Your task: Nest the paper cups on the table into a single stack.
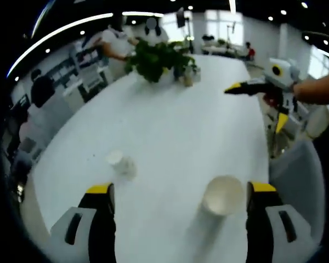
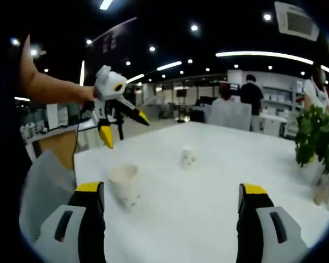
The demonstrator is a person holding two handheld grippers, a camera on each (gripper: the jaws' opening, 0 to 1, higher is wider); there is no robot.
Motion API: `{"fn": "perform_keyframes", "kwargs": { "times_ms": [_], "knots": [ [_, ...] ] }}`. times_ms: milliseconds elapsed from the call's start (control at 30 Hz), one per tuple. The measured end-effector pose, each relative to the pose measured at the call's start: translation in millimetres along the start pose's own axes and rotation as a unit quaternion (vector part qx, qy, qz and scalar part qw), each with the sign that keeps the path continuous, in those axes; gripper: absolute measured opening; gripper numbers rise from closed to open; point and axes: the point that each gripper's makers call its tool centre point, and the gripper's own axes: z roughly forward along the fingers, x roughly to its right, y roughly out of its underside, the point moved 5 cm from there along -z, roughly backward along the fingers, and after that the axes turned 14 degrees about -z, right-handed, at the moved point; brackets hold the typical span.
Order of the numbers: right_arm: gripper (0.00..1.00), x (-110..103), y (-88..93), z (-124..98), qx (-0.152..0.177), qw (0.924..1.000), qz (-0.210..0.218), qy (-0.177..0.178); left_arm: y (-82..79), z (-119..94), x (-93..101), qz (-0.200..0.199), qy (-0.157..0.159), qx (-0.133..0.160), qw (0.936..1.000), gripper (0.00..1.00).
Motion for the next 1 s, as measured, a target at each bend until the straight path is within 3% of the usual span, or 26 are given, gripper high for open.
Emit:
{"fn": "perform_keyframes", "kwargs": {
  "times_ms": [233, 300, 367, 467, 567, 633, 667, 733, 833, 1000],
  "knots": [
    [1.0, 6.0, -7.8, 7.7, 0.005, 1.0, -0.006, 0.001, 13.6, -25.6, -21.6, -0.037, -0.041, 0.092, 0.9943, 1.0],
    [1.0, 6.9, -9.1, 9.0, 0.007, 1.0, -0.007, 0.002, 21.8, -32.8, -25.4, -0.062, -0.036, 0.116, 0.9906, 1.0],
    [1.0, 7.2, -10.2, 10.5, 0.006, 0.9999, -0.008, 0.002, 30.0, -38.2, -27.4, -0.087, -0.037, 0.125, 0.9876, 1.0],
    [1.0, 7.1, -10.3, 12.7, 0.004, 0.9999, -0.01, 0.002, 46.7, -47.5, -34.8, -0.086, -0.049, 0.135, 0.9859, 1.0],
    [1.0, 6.9, -9.6, 14.0, 0.002, 0.9999, -0.01, 0.003, 54.3, -59.2, -40.1, -0.104, -0.064, 0.162, 0.9791, 1.0],
    [1.0, 6.6, -8.8, 14.9, 0.001, 0.9999, -0.011, 0.004, 59.5, -68.9, -46.6, -0.088, -0.093, 0.173, 0.9766, 1.0],
    [1.0, 6.6, -8.3, 15.1, 0.0, 0.9999, -0.011, 0.004, 58.5, -73.1, -46.8, -0.079, -0.093, 0.191, 0.974, 1.0],
    [1.0, 5.7, -7.3, 15.2, -0.001, 0.9999, -0.01, 0.006, 61.1, -82.5, -46.6, -0.106, -0.086, 0.226, 0.9644, 1.0],
    [1.0, 5.2, -4.3, 15.5, -0.003, 0.9999, -0.01, 0.01, 74.5, -86.1, -45.0, -0.126, -0.073, 0.231, 0.962, 1.0],
    [1.0, 4.9, -0.9, 15.9, 0.002, 0.9997, -0.01, 0.021, 96.7, -86.0, -36.8, -0.134, -0.079, 0.216, 0.9639, 1.0]
  ]
}}
